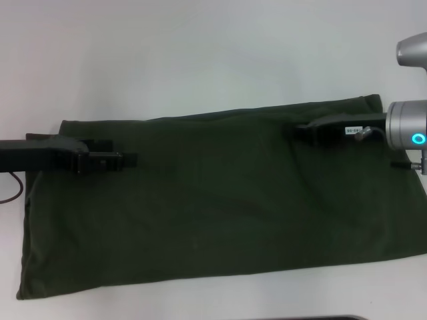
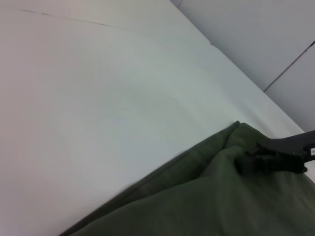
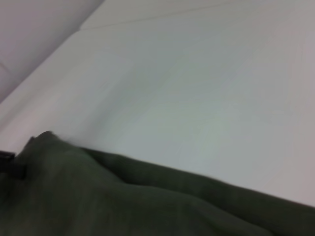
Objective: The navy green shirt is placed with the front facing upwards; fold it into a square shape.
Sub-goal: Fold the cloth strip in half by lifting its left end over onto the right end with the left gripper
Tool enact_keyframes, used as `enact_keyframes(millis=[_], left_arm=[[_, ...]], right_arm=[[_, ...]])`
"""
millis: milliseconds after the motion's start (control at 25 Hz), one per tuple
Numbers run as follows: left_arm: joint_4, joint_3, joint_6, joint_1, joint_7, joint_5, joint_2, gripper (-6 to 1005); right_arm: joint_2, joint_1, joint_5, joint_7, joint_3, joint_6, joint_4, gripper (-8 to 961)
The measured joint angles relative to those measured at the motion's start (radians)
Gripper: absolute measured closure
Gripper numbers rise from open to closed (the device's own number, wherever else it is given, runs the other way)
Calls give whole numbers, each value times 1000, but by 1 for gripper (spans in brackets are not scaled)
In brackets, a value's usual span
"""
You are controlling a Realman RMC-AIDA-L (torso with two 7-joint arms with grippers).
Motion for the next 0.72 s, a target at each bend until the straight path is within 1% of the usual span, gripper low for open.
enact_keyframes(millis=[160, 360, 520, 720], left_arm=[[0, 1, 0, -4, -3, 0, 0, 95], [0, 1, 15, -5, -1, 0, 0, 95], [0, 2, 67, 3, 12, 5, 1, 95], [0, 12, 132, 14, 46, 3, -6, 95]], right_arm=[[1, -1, 5, 0, 1, -12, -25, 919], [11, -3, 30, -9, 11, -79, -87, 919], [6, -27, 105, -14, 12, -140, -130, 919], [-4, -51, 157, -15, 13, -145, -147, 918]])
